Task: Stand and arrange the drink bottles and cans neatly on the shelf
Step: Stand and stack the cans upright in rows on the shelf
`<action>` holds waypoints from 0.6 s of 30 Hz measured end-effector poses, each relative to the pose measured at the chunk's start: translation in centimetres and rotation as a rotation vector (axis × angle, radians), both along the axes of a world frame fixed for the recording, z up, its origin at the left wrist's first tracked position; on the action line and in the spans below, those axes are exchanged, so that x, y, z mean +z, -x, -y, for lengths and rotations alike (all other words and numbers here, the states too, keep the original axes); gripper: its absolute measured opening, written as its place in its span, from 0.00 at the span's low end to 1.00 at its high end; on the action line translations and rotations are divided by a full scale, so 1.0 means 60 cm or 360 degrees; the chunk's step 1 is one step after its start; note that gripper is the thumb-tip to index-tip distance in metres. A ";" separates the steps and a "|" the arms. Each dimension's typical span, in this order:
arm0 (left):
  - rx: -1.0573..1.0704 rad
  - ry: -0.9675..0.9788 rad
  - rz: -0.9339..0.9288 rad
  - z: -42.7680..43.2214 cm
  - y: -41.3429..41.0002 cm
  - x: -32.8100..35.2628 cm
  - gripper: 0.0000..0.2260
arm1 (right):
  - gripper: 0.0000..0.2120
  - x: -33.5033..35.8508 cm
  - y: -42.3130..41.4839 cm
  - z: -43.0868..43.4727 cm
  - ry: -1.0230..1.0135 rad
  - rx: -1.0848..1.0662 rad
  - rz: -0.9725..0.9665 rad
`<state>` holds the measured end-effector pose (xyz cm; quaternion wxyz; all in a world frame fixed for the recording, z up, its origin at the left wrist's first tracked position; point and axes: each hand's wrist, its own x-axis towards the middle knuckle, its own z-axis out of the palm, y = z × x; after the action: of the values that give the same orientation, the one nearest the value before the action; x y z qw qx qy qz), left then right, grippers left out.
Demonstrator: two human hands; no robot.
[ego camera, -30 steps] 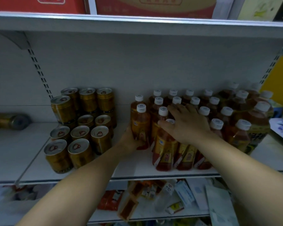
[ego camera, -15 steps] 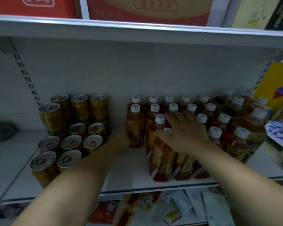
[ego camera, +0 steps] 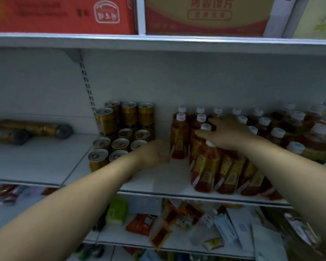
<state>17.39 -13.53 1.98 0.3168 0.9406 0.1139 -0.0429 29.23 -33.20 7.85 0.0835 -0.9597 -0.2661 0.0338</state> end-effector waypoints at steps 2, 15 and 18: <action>-0.0008 -0.0131 0.0039 -0.020 0.038 0.019 0.30 | 0.37 0.015 0.020 -0.029 -0.0051 0.0068 0.0121; 0.0334 -0.0511 0.0029 -0.334 0.399 0.088 0.32 | 0.32 0.057 0.277 -0.445 -0.0108 0.0573 0.0150; 0.0446 -0.0497 -0.0042 -0.420 0.490 0.079 0.32 | 0.36 0.057 0.346 -0.561 -0.0110 0.0660 0.0079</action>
<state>-11.98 11.70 6.71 0.1684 0.9527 0.2529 0.0075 8.48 0.45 11.24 0.1012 -0.8815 -0.4610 0.0174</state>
